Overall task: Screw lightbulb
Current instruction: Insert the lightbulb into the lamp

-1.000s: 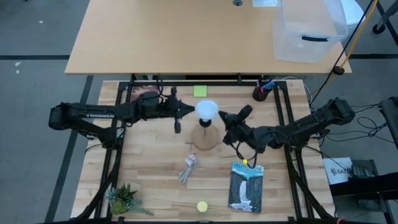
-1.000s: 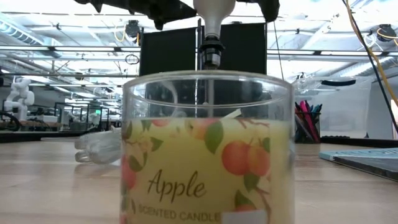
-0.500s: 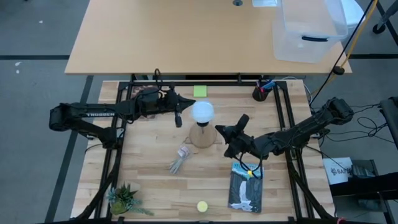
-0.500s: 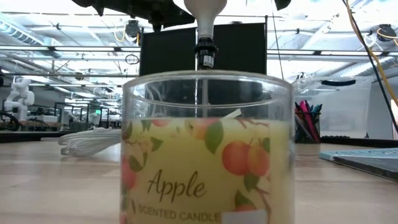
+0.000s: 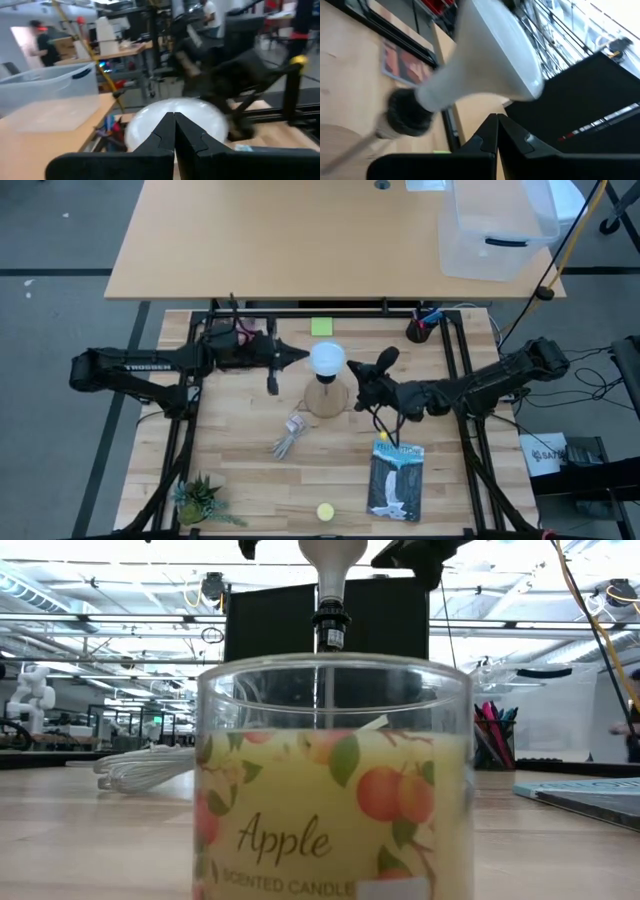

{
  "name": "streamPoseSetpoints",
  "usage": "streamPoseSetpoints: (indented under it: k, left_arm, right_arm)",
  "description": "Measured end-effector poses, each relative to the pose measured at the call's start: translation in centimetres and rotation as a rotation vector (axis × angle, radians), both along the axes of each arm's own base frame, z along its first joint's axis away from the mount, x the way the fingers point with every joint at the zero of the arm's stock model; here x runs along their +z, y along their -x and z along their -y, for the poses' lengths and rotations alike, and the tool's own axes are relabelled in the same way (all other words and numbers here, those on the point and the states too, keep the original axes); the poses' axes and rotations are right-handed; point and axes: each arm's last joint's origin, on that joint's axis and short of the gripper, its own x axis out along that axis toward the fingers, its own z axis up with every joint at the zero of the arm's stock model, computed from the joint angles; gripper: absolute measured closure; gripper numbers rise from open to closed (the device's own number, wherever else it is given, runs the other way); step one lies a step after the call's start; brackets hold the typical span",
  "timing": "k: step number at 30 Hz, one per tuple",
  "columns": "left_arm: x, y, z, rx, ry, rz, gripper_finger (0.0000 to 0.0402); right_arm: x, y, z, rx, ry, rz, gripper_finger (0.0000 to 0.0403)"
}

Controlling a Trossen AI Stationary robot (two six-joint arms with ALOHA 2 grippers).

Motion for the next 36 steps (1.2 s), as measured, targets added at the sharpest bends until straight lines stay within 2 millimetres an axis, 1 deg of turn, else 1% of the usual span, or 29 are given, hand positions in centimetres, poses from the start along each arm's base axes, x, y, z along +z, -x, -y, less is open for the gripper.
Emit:
streamPoseSetpoints:
  k: [5,10,14,17,24,36]
  left_arm:
    - [-0.4,-0.2,1.4,-0.051,-0.015,-0.042,0.0401]
    - [-0.9,-0.3,2.4,-0.06,-0.012,-0.083,0.0401]
    - [-1.2,-0.5,2.8,-0.033,-0.013,-0.106,0.0401]
    - [-1.4,-0.5,2.7,-0.002,-0.013,-0.127,0.0401]
    - [-1.3,-0.4,1.7,0.058,0.022,-0.118,0.0401]
    - [-1.6,-0.2,0.5,0.103,0.037,-0.146,0.0401]
  right_arm:
    - [0.4,-0.3,1.8,-0.029,0.028,0.004,0.0403]
    - [0.7,-0.6,2.9,-0.013,0.054,0.014,0.0403]
    - [0.8,-0.7,3.4,0.006,0.08,0.007,0.0403]
    - [0.9,-0.8,3.7,0.013,0.097,-0.001,0.0403]
    - [1.1,-0.8,3.5,0.033,0.125,-0.007,0.0403]
    - [0.9,-0.5,1.7,0.041,0.113,-0.017,0.0403]
